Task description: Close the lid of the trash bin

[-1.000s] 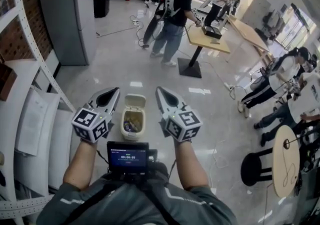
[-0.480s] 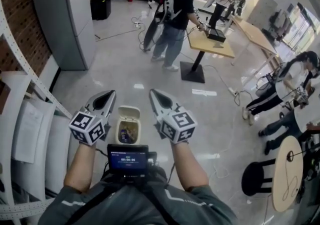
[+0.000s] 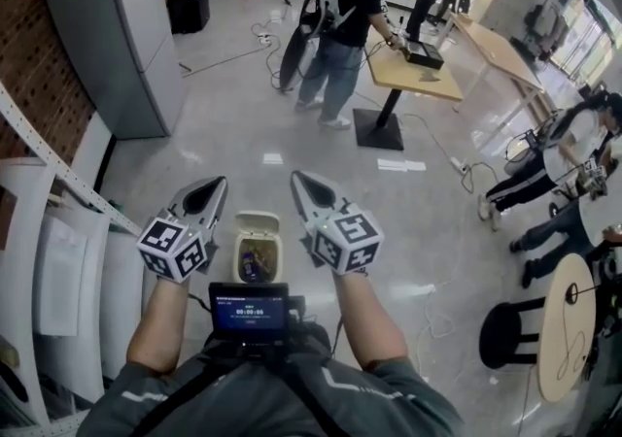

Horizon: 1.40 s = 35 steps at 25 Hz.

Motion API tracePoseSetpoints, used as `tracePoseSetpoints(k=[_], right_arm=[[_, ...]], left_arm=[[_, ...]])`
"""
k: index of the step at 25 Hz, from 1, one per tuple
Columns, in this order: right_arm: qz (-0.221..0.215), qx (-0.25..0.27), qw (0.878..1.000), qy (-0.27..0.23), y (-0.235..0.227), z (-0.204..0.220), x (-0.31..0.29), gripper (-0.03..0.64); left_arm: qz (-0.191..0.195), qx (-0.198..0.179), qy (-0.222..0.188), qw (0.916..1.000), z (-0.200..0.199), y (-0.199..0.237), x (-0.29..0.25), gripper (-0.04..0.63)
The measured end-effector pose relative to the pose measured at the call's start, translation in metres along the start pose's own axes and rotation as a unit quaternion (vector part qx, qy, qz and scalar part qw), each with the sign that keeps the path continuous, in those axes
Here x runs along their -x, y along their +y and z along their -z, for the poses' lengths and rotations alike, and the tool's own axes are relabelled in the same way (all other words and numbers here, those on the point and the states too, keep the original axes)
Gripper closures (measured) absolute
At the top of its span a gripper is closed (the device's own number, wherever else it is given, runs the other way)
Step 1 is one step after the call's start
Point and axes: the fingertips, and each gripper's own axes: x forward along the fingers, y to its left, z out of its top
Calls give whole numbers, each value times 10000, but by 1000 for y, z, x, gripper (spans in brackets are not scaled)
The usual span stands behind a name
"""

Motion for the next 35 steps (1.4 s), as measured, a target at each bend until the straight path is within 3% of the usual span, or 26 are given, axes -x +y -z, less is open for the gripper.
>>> tracePoseSetpoints(k=[14,26,30,35], right_arm=[[824,-199,9961,258,9,31,-78,606],[596,-506,9897,1197,-48,133,-122,606],[575,-635,9842,1551,-64,176,-137,606],[491,-796,9759,1974,-77,234,-151,606]], left_arm=[[598,79,335,9976,30,96,-8,600],[315,507,988,9933,117,129,-58,600],[110,401,1491,9880,162,139,-68,600],[149,472,1916,9802,217,142,-86,599]])
